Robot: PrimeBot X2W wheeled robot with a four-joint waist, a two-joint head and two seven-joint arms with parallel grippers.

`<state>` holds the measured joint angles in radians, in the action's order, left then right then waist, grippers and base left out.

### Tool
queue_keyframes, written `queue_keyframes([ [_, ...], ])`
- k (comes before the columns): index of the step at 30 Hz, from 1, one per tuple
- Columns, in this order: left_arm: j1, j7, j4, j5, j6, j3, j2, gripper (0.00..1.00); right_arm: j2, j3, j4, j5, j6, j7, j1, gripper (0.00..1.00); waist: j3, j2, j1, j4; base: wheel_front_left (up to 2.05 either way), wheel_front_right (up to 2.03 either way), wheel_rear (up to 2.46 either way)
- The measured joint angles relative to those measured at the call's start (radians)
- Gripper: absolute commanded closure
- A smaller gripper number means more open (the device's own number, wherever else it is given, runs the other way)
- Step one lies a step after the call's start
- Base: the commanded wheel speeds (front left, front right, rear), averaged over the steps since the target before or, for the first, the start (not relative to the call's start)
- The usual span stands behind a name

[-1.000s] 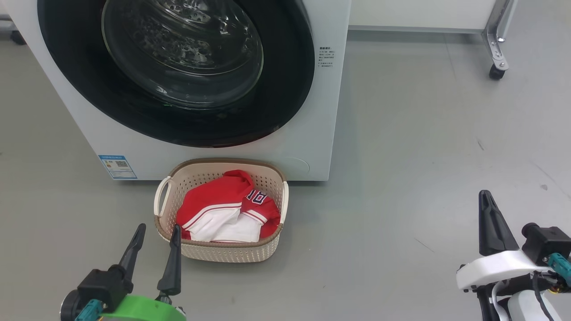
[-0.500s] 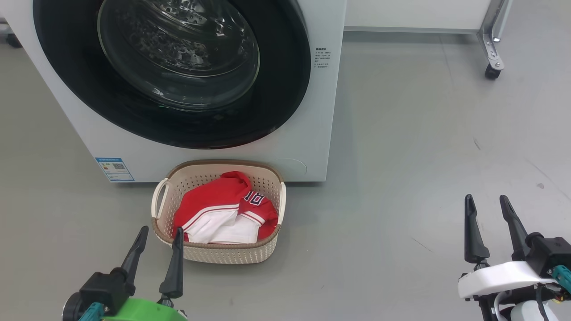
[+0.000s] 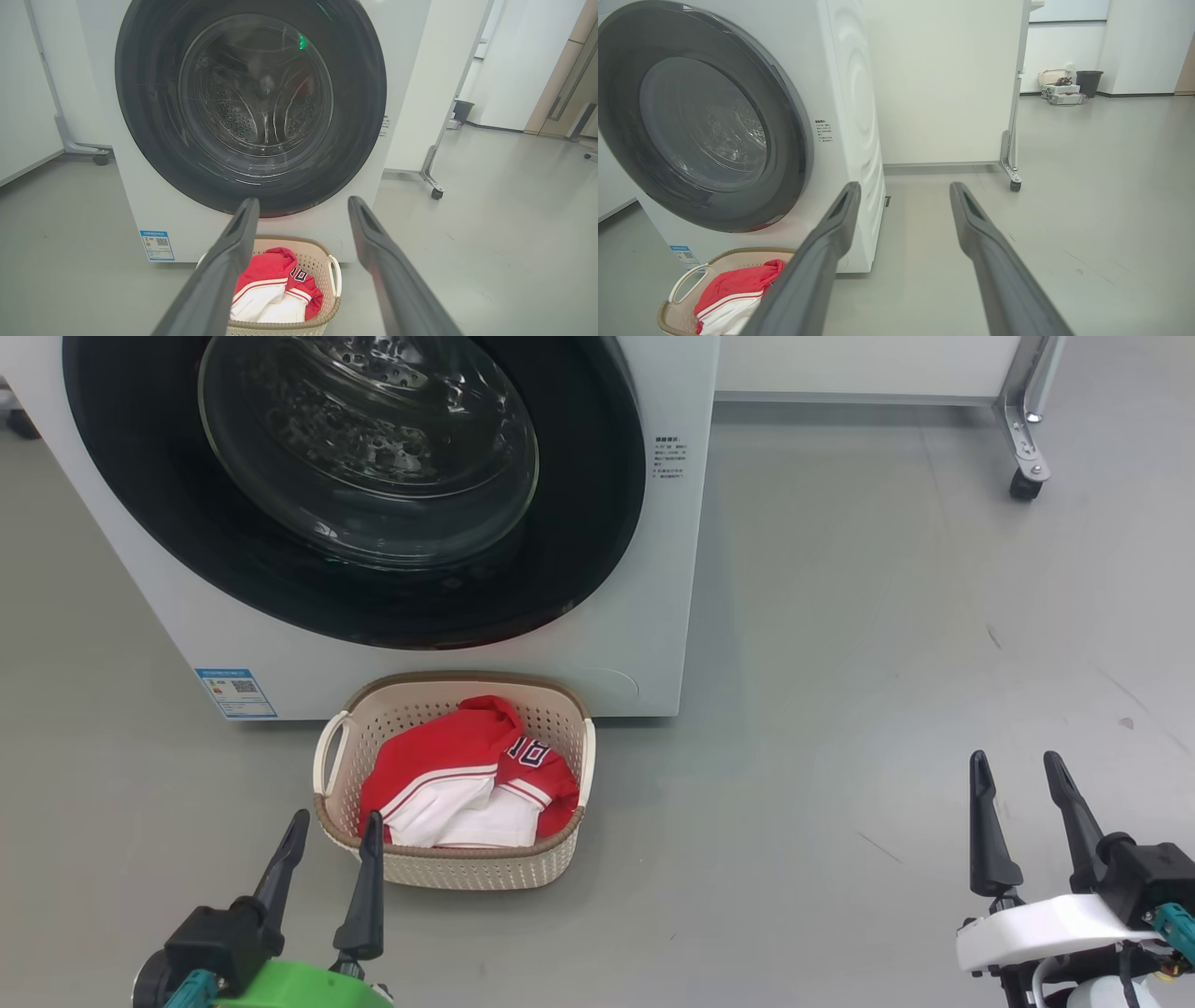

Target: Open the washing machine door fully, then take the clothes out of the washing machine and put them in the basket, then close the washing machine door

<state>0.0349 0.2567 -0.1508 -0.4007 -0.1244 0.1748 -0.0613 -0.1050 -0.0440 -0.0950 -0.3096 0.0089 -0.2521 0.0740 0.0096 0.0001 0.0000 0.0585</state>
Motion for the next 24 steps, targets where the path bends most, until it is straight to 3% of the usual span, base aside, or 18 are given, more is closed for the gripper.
queue_keyframes([
  [24,0.017,0.0,-0.001,-0.022,0.0,0.021,0.001,0.0,0.01,0.007,0.018,0.012,0.01,0.0,0.034,0.0,0.0,0.0,0.0,0.001,0.0,0.0,0.0],
])
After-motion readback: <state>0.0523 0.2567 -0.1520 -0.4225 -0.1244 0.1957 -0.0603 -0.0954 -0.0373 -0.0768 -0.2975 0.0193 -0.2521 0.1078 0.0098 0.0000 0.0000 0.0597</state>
